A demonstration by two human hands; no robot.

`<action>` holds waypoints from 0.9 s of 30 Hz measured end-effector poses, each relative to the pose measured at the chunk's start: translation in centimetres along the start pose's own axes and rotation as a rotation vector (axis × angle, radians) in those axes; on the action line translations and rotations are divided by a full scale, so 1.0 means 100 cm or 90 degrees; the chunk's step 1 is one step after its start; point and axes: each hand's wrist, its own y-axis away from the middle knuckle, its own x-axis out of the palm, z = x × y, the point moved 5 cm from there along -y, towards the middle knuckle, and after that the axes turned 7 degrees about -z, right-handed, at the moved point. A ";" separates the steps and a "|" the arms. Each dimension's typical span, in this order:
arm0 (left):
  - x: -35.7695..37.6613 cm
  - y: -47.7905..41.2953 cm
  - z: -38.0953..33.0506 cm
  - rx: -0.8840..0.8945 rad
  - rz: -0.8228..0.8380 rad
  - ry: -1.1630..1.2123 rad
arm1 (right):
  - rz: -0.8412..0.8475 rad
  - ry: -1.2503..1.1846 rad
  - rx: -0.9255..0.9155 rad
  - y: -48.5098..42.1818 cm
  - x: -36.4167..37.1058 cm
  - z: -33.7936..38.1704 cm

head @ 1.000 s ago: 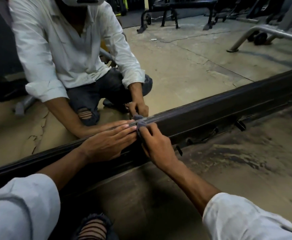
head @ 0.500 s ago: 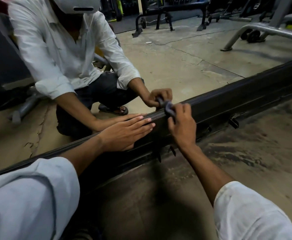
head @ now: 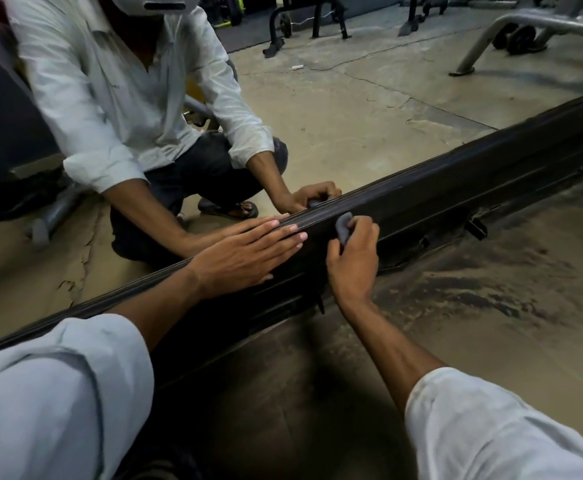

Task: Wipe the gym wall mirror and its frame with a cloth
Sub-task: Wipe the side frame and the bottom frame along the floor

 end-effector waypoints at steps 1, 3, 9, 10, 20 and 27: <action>0.000 0.001 0.000 -0.003 -0.002 0.001 | 0.016 0.000 -0.015 0.006 0.003 0.005; -0.002 0.001 0.001 -0.010 -0.011 0.004 | 0.110 0.010 -0.093 0.021 0.013 0.017; -0.013 -0.021 -0.006 0.016 -0.003 0.004 | 0.036 0.009 0.016 -0.016 -0.012 -0.008; -0.014 -0.030 -0.007 0.023 -0.002 0.003 | -0.007 -0.012 0.076 -0.022 -0.017 -0.013; -0.004 -0.075 -0.005 -0.014 -0.022 0.088 | -0.067 0.072 -0.137 -0.070 -0.033 -0.003; -0.005 -0.076 -0.003 -0.038 -0.032 0.106 | 0.063 0.086 -0.312 -0.070 -0.022 -0.002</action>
